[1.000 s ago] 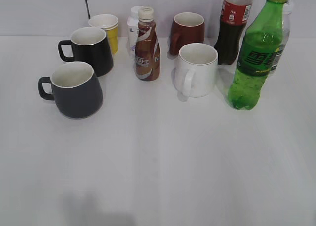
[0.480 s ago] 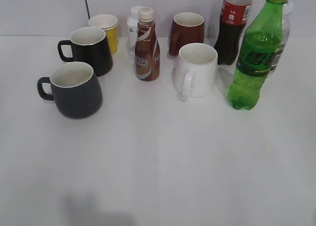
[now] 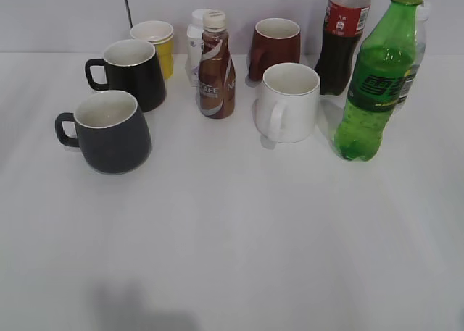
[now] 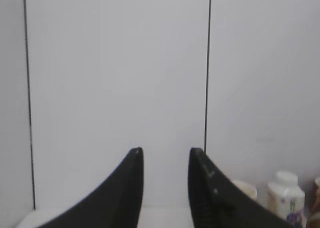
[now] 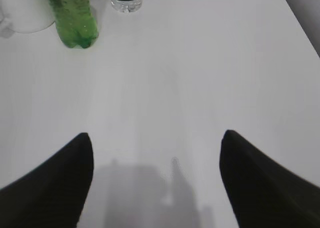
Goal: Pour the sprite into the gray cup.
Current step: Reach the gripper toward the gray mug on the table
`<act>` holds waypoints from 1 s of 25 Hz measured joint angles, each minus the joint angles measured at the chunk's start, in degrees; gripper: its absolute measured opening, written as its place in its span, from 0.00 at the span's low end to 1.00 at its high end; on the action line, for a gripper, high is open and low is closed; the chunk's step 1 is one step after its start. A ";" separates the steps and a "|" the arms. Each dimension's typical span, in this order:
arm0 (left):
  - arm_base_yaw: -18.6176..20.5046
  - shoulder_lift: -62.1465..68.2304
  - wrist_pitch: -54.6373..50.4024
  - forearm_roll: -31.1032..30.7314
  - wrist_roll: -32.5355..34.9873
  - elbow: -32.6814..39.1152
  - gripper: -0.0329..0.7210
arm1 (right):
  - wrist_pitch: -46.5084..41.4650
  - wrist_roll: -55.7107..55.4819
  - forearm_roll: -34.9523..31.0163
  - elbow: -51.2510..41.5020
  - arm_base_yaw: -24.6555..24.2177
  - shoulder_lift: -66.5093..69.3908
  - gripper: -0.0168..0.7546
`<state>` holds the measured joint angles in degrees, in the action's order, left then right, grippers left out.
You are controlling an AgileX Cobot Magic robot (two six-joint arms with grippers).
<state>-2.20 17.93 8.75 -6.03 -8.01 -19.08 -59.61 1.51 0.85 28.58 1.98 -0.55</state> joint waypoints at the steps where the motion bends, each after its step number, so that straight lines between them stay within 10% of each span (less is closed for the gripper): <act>1: 0.00 2.63 3.96 -0.01 0.00 1.92 0.37 | 0.00 0.00 0.00 0.00 0.00 0.00 0.79; 25: 0.00 82.69 59.26 -11.11 4.47 7.74 0.56 | 0.00 0.00 0.00 0.00 0.00 0.00 0.79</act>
<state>-2.20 100.62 68.02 -17.15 -3.53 -11.34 -59.61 1.51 0.85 28.58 1.98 -0.55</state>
